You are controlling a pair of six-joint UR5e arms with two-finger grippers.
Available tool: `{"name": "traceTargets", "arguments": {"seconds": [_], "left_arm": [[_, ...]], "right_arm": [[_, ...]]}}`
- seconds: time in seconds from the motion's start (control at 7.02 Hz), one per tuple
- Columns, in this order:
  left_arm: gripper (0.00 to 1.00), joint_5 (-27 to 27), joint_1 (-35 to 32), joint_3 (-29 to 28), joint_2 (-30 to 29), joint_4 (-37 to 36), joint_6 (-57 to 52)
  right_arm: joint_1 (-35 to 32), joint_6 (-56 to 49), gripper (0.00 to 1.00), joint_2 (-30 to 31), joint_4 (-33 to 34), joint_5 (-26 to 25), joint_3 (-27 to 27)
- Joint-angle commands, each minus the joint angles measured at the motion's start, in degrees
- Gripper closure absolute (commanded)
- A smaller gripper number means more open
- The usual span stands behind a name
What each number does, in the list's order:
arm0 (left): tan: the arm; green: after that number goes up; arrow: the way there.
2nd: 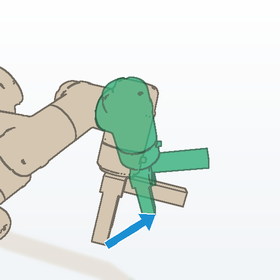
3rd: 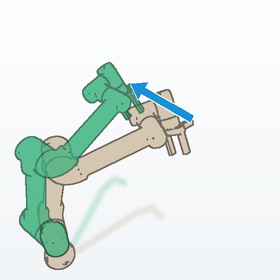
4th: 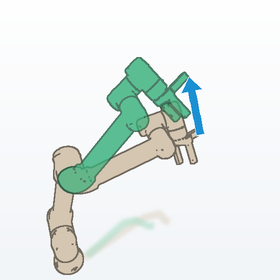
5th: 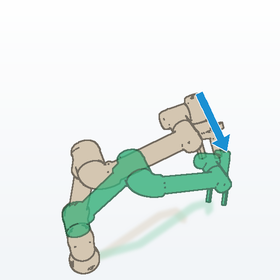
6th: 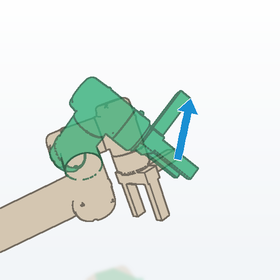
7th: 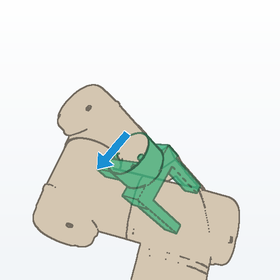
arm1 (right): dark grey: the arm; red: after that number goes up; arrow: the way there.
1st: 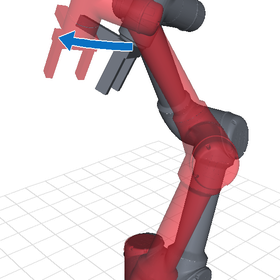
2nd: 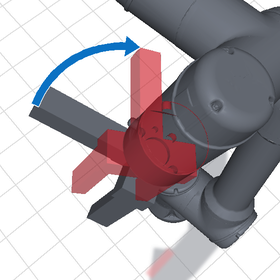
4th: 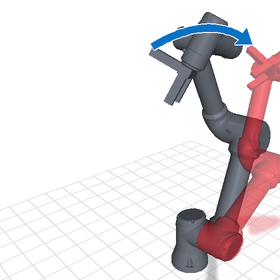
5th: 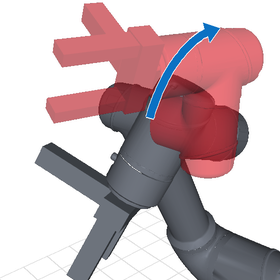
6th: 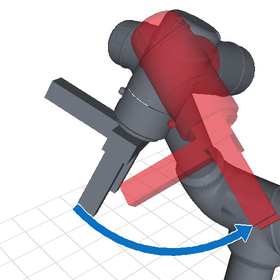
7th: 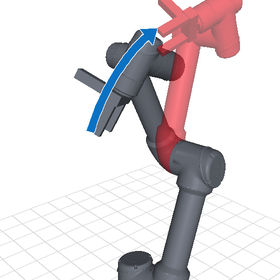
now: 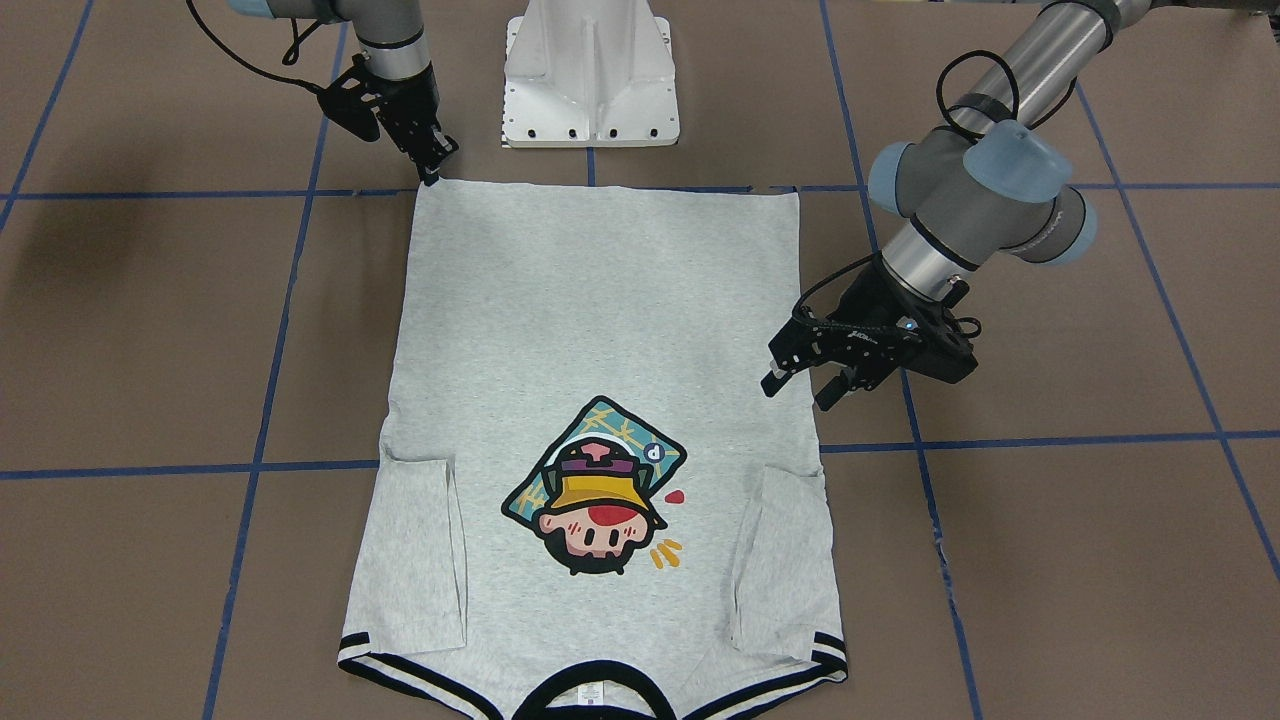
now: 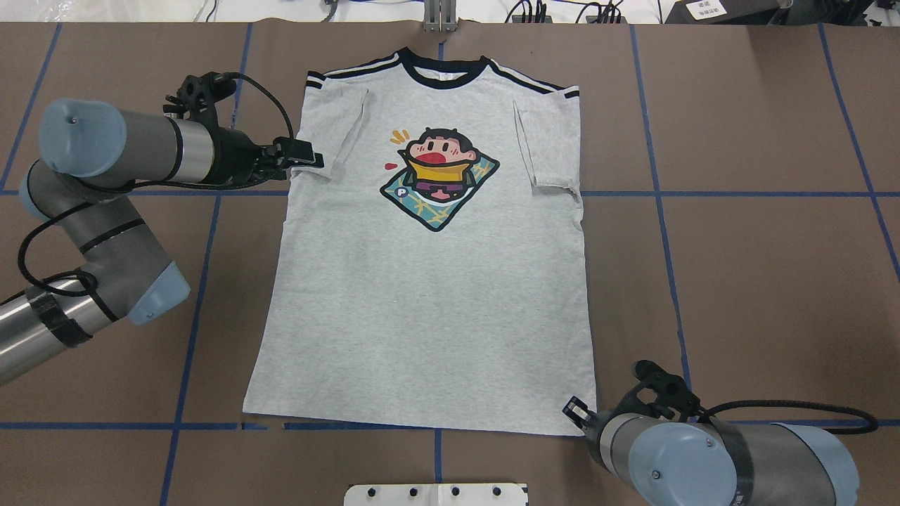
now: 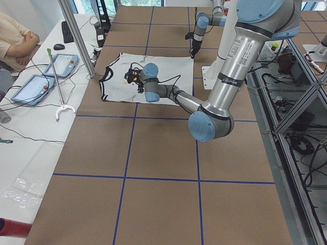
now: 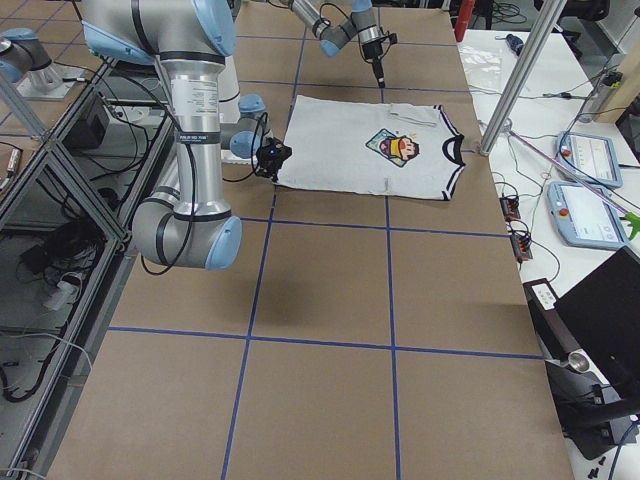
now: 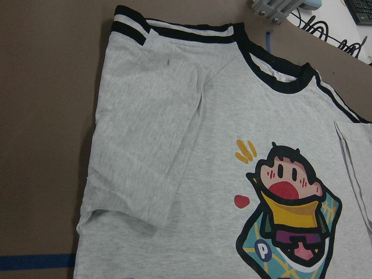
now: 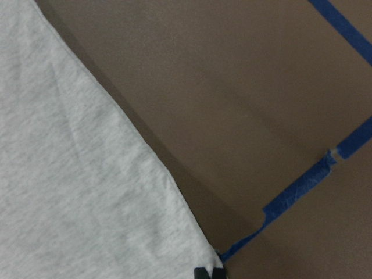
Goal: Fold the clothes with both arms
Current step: 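Move the left gripper to the other hem corner and grasp both hem corners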
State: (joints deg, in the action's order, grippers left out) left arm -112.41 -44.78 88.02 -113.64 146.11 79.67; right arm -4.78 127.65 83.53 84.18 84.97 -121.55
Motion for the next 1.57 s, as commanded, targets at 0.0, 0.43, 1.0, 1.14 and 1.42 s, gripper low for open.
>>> {"name": "traceTargets", "arguments": {"seconds": [0.0, 0.43, 1.0, 1.14, 1.42], "left_arm": [[0.14, -1.0, 1.4, 14.6, 4.6, -15.5, 4.2], [0.14, 6.1, 12.2, 38.4, 24.2, -28.9, 6.9], [0.15, 16.1, 28.5, 38.1, 26.7, -29.6, 22.9], [0.15, 18.5, 30.1, 32.4, 22.4, -29.6, 23.2], [0.18, 19.2, 30.0, 30.0, 21.1, -30.2, 23.2]], "right_arm": [[-0.8, -0.1, 1.00, 1.1, 0.5, 0.2, -4.0], [-0.6, -0.8, 1.00, 4.9, 0.5, 0.6, -7.0], [0.1, -0.9, 1.00, 5.7, 0.4, 0.5, -7.7], [0.1, -0.9, 1.00, 5.7, 0.4, 0.5, -7.7], [0.1, -0.9, 1.00, 5.8, 0.4, 0.5, -7.7]]}}
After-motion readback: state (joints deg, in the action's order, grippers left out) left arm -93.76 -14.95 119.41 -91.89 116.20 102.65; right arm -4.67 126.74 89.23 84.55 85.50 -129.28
